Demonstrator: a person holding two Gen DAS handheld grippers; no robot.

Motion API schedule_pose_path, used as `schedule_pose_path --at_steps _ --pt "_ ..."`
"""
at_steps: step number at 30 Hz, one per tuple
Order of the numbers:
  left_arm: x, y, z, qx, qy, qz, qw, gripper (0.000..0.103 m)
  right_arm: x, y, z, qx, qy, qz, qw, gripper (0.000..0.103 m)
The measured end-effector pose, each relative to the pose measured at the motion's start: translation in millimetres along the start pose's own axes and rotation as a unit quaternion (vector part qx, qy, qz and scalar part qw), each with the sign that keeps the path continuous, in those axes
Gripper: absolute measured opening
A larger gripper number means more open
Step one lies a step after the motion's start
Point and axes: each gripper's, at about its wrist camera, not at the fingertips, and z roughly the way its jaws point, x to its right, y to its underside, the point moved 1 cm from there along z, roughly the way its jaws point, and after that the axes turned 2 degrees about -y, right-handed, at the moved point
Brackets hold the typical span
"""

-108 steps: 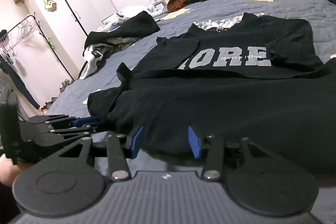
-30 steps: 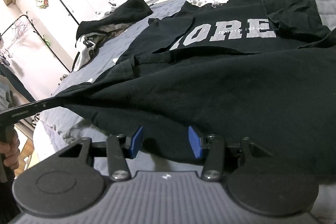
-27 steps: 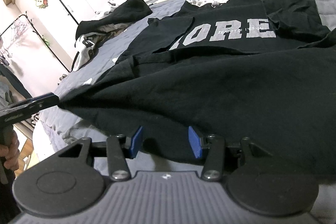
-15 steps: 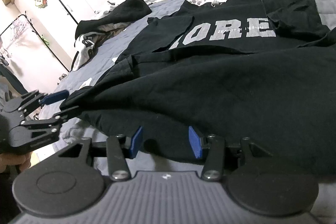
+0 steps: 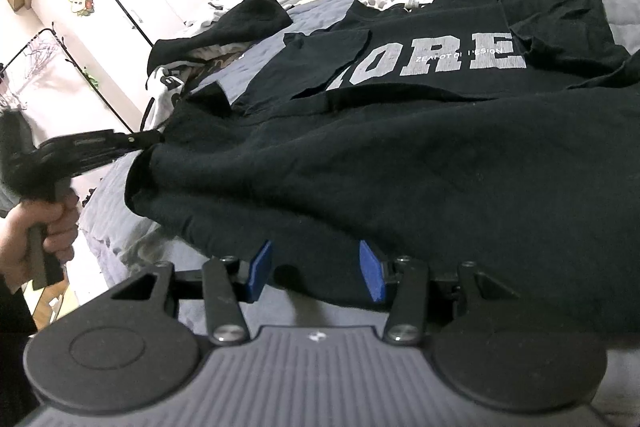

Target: Fold clothes

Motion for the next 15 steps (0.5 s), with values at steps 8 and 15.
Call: schedule_pose_path --at_steps 8,15 --pt "-20 10 -28 -0.042 0.038 -0.107 0.9926 0.016 2 -2 -8 0.002 -0.007 0.018 1.000 0.048" --pt "-30 38 -60 -0.027 0.090 -0.229 0.9689 0.050 -6 -3 -17 0.010 -0.019 0.014 1.000 0.048"
